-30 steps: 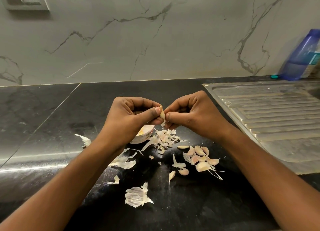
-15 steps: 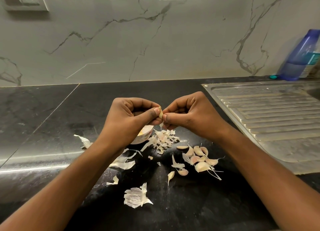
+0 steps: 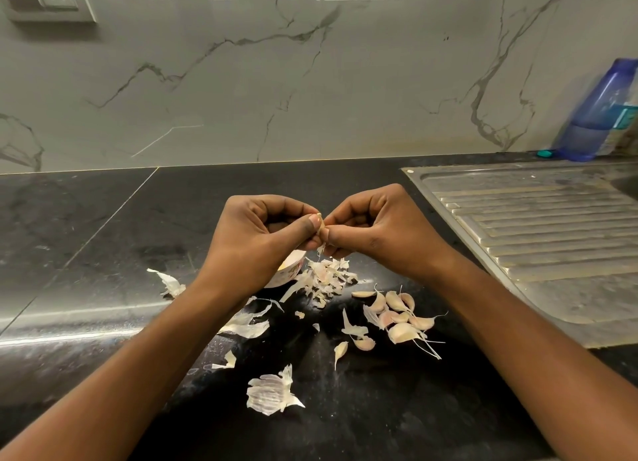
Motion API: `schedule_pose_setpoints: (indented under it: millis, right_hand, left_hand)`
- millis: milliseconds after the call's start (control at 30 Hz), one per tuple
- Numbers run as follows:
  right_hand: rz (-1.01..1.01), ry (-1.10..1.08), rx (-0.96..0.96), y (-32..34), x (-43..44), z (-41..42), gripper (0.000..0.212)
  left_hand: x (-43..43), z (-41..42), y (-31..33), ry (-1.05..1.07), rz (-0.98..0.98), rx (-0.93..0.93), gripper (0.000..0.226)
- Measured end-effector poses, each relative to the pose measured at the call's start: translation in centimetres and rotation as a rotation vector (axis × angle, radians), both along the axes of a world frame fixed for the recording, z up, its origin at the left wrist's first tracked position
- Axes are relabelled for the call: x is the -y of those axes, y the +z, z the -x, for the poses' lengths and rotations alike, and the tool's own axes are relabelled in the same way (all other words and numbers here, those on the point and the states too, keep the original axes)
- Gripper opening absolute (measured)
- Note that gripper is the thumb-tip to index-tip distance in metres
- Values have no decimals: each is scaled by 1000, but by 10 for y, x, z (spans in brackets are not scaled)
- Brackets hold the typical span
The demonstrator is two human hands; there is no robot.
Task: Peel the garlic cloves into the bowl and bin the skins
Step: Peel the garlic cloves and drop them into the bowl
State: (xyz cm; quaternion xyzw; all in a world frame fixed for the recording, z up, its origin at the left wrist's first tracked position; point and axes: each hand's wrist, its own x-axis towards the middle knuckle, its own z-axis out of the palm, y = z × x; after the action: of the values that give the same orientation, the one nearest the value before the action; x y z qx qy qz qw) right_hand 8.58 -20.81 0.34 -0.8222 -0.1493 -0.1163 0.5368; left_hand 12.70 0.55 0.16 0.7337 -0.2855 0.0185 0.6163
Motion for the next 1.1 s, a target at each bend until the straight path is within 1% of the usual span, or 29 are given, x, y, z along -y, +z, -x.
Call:
schedule_pose_setpoints:
  millis: [267,533,667,767,1000,1100]
  right_hand:
    - [-39,27,-21,1,1,1,14]
    - [-59,2,-6,0,-1,0,10]
    - [-83,21,-54,2,1,1,12]
    - [-107,54,-90,4,2,1,13]
    - [-61,55,-75,4,2,0,17]
    - [-50,31,-42,3,2,-1,16]
  left_hand:
    - [-1,-1,0,9,-13,20,11]
    - [0,3,3,6,28,-1,9]
    - [0,3,5,6,33,-24,10]
    - [-2,3,7,4,44,-57,12]
    - [-2,3,8,-21,45,-144,15]
    - [-1,6,11,-39,91,-183,27]
